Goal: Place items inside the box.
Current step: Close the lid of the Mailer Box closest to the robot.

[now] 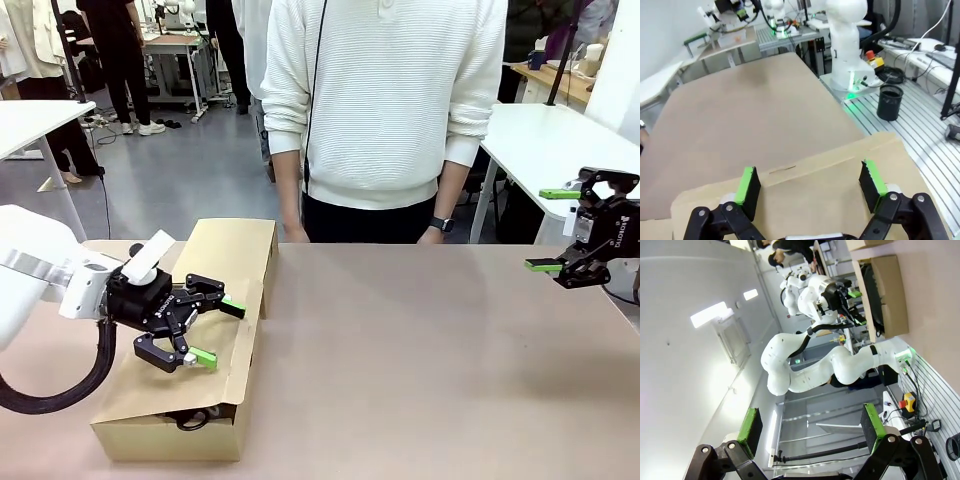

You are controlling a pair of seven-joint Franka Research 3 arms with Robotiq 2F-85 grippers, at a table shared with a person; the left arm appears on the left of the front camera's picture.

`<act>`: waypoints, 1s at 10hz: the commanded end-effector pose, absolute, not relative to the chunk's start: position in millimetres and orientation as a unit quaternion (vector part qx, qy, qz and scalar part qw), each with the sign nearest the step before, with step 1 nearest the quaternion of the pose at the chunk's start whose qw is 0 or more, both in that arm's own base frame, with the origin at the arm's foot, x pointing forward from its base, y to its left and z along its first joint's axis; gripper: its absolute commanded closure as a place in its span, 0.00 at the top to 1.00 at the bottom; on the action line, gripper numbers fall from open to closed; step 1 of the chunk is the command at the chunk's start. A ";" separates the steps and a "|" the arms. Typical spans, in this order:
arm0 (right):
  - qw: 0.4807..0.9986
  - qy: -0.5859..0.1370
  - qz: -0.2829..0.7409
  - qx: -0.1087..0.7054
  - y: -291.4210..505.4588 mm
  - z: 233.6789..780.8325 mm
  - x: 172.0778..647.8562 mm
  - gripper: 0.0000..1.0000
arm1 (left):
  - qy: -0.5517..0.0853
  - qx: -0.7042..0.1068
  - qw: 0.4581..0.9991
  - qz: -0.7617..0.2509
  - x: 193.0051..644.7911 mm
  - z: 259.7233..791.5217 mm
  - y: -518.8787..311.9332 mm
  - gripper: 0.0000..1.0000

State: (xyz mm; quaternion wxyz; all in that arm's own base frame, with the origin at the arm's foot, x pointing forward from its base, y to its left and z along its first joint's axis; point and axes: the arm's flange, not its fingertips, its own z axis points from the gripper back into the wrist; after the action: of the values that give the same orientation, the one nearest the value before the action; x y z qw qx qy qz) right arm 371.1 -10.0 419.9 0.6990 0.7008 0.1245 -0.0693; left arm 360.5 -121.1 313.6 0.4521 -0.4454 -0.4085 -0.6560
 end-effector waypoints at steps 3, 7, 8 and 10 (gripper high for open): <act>0.701 0.132 -0.068 0.698 -12.5 424.5 370.3 1.00 | -0.416 -0.371 0.470 -0.685 242.4 240.4 -113.3 1.00; 0.701 0.132 -0.068 0.698 -12.5 424.5 370.3 1.00 | -0.408 -0.385 0.475 -0.678 245.3 244.5 -109.7 1.00; 0.701 0.132 -0.068 0.698 -12.5 424.5 370.3 1.00 | -0.406 -0.412 0.480 -0.659 246.5 259.1 -104.8 1.00; 0.701 0.132 -0.068 0.698 -12.5 424.5 370.3 1.00 | -0.434 -0.449 0.494 -0.605 250.7 311.7 -87.9 1.00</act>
State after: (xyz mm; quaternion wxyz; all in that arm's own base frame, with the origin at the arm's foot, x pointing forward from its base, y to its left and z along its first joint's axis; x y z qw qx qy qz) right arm 371.1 -10.0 419.9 0.6990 0.7008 0.1246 -0.0692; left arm 367.8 -109.8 291.6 0.4888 -0.4389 -0.3980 -0.6404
